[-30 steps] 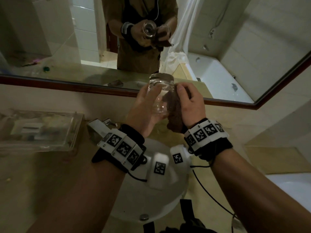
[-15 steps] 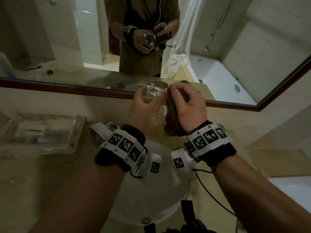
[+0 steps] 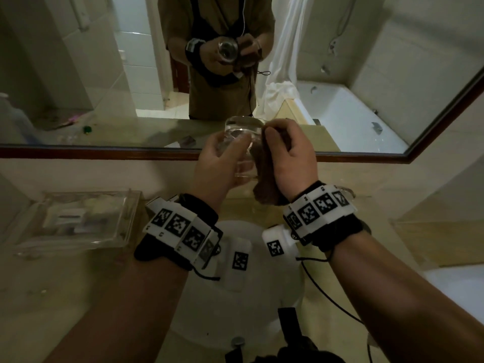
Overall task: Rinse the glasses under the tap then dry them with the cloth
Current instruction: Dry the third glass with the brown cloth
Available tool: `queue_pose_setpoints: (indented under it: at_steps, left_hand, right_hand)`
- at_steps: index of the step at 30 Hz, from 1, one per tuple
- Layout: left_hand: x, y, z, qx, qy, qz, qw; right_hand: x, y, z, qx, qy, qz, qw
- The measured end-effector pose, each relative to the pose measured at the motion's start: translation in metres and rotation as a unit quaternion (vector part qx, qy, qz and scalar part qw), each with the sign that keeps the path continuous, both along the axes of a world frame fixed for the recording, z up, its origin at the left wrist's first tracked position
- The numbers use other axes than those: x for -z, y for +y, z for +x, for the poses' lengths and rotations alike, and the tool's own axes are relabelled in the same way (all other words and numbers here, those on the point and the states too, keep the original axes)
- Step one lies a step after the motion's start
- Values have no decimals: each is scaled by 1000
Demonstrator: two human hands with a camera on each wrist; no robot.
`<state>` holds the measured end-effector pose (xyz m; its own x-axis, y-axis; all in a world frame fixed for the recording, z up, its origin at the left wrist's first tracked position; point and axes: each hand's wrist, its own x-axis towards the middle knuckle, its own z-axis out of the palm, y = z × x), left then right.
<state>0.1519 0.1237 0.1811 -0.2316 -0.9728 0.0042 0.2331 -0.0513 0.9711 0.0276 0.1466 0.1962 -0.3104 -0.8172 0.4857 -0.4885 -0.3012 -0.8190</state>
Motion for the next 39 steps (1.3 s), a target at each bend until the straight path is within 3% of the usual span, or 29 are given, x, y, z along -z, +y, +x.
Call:
queue_pose_setpoints:
  at_steps: [3,11,16,23,26,29,34,39]
  left_hand:
    - [-4,5,-8,40,-27,-12,999]
    - [-19,16,-36,53,-144,1,988]
    - [-20,22,-55,-54,-111,12,992]
    - [-24,25,-61,-39,-108,44,992]
    - [-22,24,-62,-90,-164,8,982]
    - [-21,26,-61,-93,-154,36,983]
    - [-18,36,-62,-48,-111,71,990]
    - [-7,37,-65,-115,-144,104,977]
  right_hand:
    - [3,-2,-15,7,-42,32,999]
    - [8,1,-45,20,-3,17,1000]
    - [0,8,-51,-29,-15,-21,999]
    - [19,3,-66,-42,-99,29,994]
    - [19,7,-62,-51,-80,-8,996]
    - [20,9,-59,-56,-72,-56,994]
    - [38,2,-61,-77,-172,30,982]
    - [54,6,-54,-113,-149,26,982]
